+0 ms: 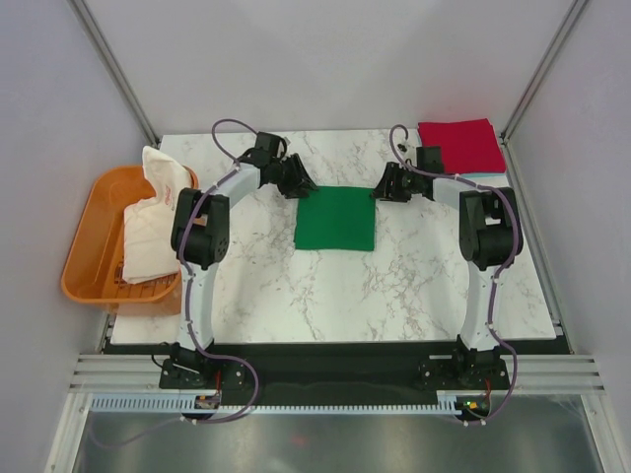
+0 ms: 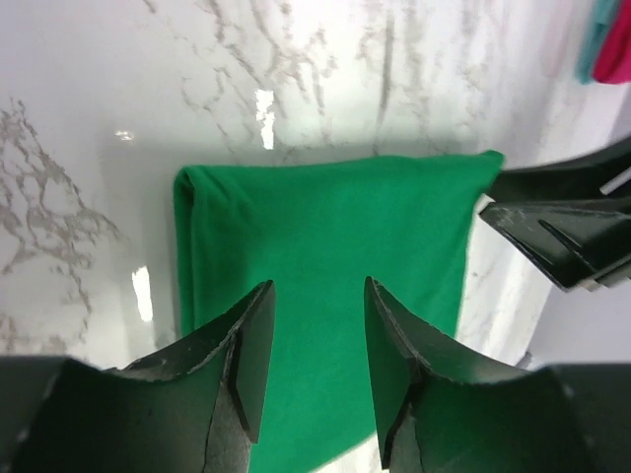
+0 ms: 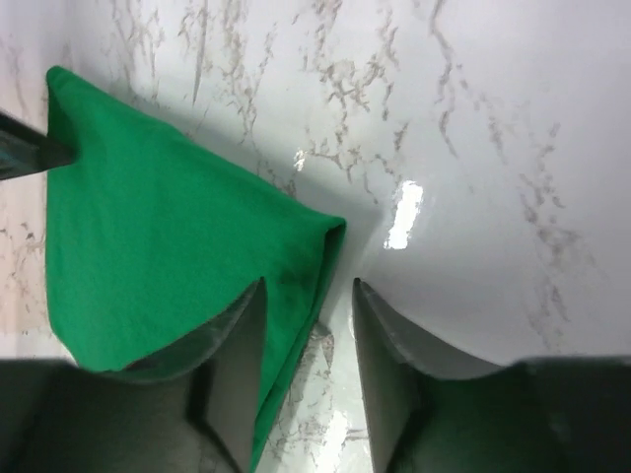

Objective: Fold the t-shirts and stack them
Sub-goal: Fold the tshirt, then neatly place the folded tshirt to the corner

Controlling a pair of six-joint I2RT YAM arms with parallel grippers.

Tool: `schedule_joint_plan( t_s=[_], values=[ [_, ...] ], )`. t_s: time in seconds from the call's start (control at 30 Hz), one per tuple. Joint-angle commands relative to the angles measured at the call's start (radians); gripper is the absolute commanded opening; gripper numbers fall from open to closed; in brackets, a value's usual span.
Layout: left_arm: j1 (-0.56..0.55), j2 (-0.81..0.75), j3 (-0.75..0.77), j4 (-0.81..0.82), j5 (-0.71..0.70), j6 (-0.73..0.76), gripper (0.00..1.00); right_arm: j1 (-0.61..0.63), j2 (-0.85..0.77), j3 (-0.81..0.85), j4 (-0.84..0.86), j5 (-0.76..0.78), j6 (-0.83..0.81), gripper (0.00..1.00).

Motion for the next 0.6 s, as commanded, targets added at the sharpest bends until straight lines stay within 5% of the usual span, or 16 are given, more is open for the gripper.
schedule_joint_plan(
  t_s=[0.0,0.17,0.37,0.57],
  values=[
    [0.013,-0.184,-0.028,0.005,0.098,-0.009,0.5,-0.014,-0.042,0.02,-0.02,-0.028,-0.001,0.57],
    [-0.025,-0.371,-0.253,0.007,0.068,-0.002,0.5,-0.006,-0.032,0.02,-0.031,-0.047,0.019,0.79],
    [-0.091,-0.441,-0.52,0.036,-0.003,0.018,0.49,0.018,0.031,0.073,-0.036,-0.028,0.011,0.8],
    [-0.093,-0.402,-0.565,0.056,-0.084,0.009,0.48,0.028,0.097,0.149,-0.092,-0.036,-0.003,0.79]
  ],
)
